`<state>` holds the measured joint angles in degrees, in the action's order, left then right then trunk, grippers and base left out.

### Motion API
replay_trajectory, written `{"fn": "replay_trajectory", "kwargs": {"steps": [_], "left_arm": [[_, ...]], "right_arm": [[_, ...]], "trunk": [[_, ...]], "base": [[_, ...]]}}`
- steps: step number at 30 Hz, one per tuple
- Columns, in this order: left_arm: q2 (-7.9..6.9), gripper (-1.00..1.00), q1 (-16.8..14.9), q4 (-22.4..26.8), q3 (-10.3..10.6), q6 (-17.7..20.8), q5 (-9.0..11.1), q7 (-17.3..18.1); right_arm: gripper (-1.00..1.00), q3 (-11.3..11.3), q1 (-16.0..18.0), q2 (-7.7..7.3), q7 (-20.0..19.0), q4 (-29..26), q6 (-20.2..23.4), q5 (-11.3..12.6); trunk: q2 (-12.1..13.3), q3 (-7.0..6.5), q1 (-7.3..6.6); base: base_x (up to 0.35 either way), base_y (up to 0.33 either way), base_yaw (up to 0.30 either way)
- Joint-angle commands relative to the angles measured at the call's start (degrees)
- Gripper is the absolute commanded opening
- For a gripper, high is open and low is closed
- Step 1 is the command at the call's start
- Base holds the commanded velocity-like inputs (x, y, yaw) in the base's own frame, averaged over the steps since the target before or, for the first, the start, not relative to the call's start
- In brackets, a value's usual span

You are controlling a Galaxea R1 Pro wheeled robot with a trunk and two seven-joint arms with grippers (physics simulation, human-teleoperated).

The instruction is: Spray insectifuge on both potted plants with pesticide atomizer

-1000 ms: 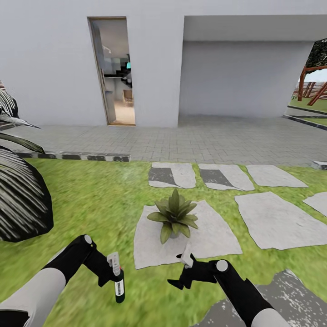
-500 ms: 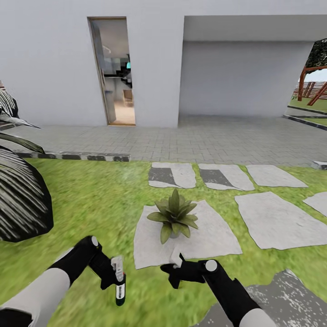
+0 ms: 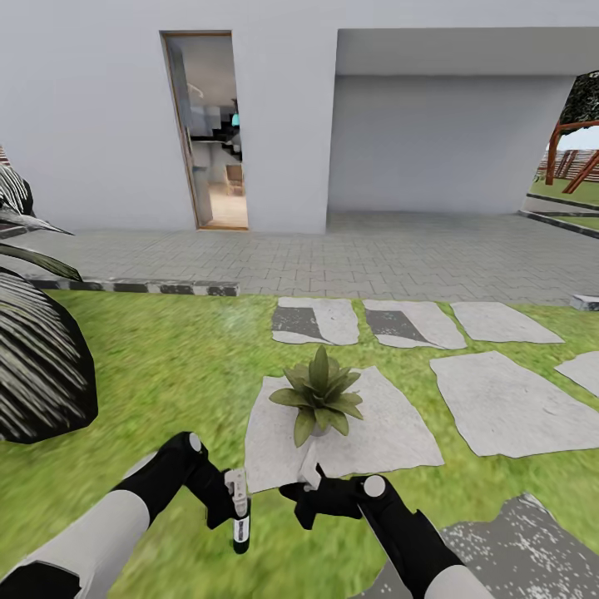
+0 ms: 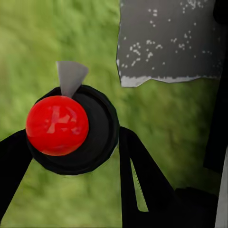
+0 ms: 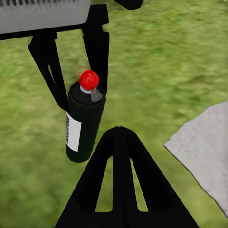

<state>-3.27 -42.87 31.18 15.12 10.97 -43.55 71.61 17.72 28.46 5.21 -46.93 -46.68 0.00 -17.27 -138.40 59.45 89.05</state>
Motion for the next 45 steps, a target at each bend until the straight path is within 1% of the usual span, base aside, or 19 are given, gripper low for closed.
{"fn": "replay_trajectory", "kwargs": {"steps": [1, 5, 11, 17, 20, 35, 39, 45], "left_arm": [[0.34, -1.00, -0.02, 0.11, 0.25, 0.30, 0.08, 0.20], [1.13, -1.00, -0.02, 0.11, 0.16, -1.81, 0.16, 0.20], [1.52, -1.00, -0.02, 0.05, 0.08, -2.40, 0.43, 0.27], [3.18, -1.00, -0.09, 0.11, 0.16, -2.65, 0.47, 0.28], [3.63, -1.00, -0.11, 0.11, 0.13, -3.25, 0.50, 0.27], [4.31, -1.00, -0.14, 0.11, 0.09, -3.76, 0.73, 0.28], [4.33, -1.00, -0.19, 0.05, -0.17, -5.38, 0.81, 0.28], [4.33, -1.00, -0.20, 0.03, -0.35, -5.93, 0.85, 0.34]], "right_arm": [[-1.00, -0.06, 0.02, 0.04, -0.18, -0.08, 0.00, -0.40], [-1.00, -0.06, 0.02, 0.08, -0.18, -0.07, 0.00, -0.40], [-1.00, -0.06, 0.02, 0.11, -0.18, -0.08, 0.00, -0.40], [-1.00, -0.09, 0.02, 0.06, -0.18, -0.08, 0.00, -0.40], [-1.00, -0.09, 0.02, 0.06, -0.18, -0.08, 0.00, -0.40], [-1.00, -0.14, 0.02, 0.06, -0.18, 0.00, 0.00, -0.48], [-1.00, -0.14, 0.02, 0.06, -0.18, 0.01, 0.00, -0.48], [-1.00, -0.14, 0.02, 0.06, -0.18, 0.01, 0.00, -0.48]], "trunk": [[-0.02, 0.05, -0.01], [-0.02, 0.05, -0.01], [-0.02, 0.05, -0.01], [-0.02, 0.05, -0.01], [-0.02, 0.05, -0.01], [-0.02, 0.05, -0.01], [-0.02, 0.05, -0.01], [-0.02, 0.05, -0.01]], "base": [[0.000, 0.000, 0.000], [0.000, 0.000, 0.000], [0.000, 0.000, 0.000], [0.000, 0.000, 0.000], [0.000, 0.000, 0.000], [0.000, 0.000, 0.000], [0.000, 0.000, 0.000], [0.000, 0.000, 0.000]]}}
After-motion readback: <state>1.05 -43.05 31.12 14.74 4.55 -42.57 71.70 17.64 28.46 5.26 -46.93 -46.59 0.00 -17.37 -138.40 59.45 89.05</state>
